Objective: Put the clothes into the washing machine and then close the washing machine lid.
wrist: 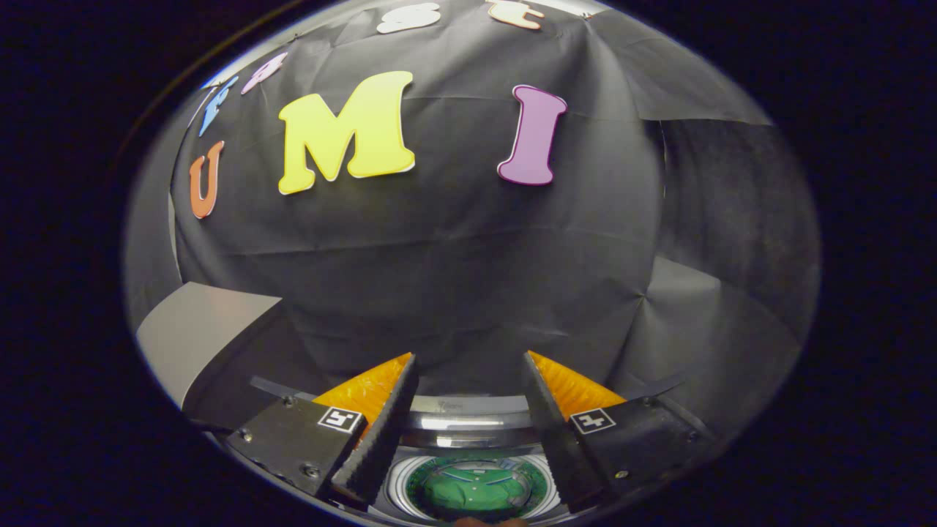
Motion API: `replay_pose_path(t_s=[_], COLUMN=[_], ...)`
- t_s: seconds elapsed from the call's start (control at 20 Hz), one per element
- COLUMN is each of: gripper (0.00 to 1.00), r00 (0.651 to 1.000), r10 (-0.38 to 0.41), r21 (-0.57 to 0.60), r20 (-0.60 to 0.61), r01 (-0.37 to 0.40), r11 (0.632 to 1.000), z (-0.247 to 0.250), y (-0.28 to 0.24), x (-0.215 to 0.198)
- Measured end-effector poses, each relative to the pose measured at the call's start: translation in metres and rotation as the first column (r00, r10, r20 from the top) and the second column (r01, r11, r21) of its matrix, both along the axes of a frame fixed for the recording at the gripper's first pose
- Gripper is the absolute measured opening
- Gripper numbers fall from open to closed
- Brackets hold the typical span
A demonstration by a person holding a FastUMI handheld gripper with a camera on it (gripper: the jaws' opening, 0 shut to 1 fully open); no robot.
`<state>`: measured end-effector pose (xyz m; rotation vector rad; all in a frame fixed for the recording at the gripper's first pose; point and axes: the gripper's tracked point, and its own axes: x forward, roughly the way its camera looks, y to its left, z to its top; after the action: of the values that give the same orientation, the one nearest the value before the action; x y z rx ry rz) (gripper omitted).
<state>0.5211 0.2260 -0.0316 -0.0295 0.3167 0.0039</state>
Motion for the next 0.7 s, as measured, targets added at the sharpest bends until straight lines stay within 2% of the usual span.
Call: replay_pose_path(t_s=[0.5, 0.7], gripper=[0.89, 0.91], r00=[0.998, 0.987], r10=[-0.034, -0.058], r21=[-0.001, -0.022], r20=[-0.050, -0.147], r01=[0.034, 0.055], r11=[0.999, 0.998], z=[-0.029, -0.062], y=[-0.002, -0.004], x=[-0.046, -0.071])
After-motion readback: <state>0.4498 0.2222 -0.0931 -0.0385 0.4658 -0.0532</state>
